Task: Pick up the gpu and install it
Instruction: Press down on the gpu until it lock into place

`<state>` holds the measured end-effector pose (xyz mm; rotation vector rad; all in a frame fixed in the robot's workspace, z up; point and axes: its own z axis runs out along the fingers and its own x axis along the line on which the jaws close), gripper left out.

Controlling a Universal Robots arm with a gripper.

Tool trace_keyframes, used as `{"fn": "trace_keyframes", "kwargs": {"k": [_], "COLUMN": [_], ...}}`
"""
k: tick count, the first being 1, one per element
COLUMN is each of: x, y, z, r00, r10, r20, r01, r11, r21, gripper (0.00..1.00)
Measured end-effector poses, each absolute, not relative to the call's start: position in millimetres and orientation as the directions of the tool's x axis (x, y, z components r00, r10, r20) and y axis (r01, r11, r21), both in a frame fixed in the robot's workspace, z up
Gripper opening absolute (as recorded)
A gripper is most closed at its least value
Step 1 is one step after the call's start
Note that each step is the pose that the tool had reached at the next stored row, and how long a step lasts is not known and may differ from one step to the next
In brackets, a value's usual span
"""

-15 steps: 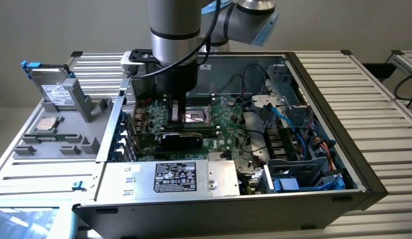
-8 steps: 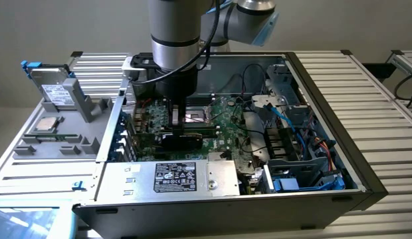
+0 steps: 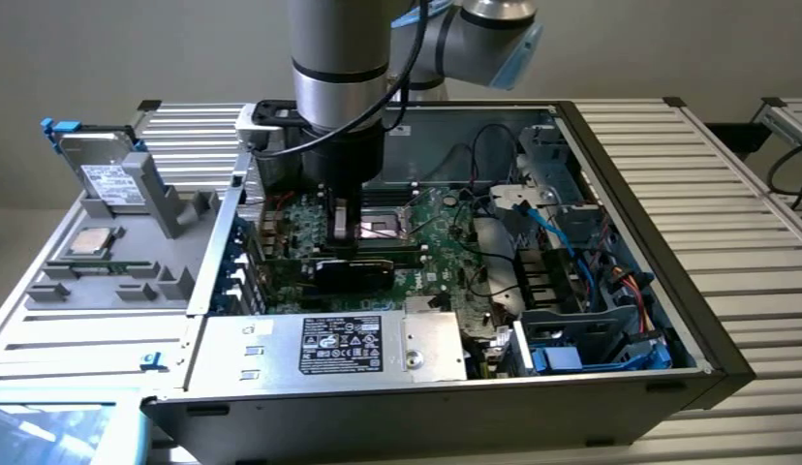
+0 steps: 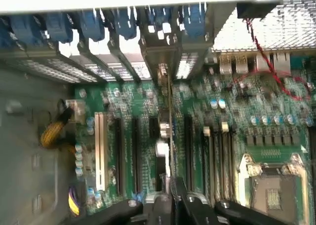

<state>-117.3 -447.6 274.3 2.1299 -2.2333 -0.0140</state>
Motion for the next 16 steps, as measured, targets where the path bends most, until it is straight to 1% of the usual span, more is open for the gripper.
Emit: {"fn": "trace_keyframes", "kwargs": {"k": [7,16], "x": [-120.2,-120.5], "y": [-447.7,-447.6], "z": [302.4,302.8], "r00": [-0.046,-0.046], "r10": [-0.998,-0.998], "r20": [0.035,0.035], "r01": [-0.998,-0.998], "r11": [0.048,0.047], "r21": [0.049,0.049], "gripper": [0.12,0.12]}}
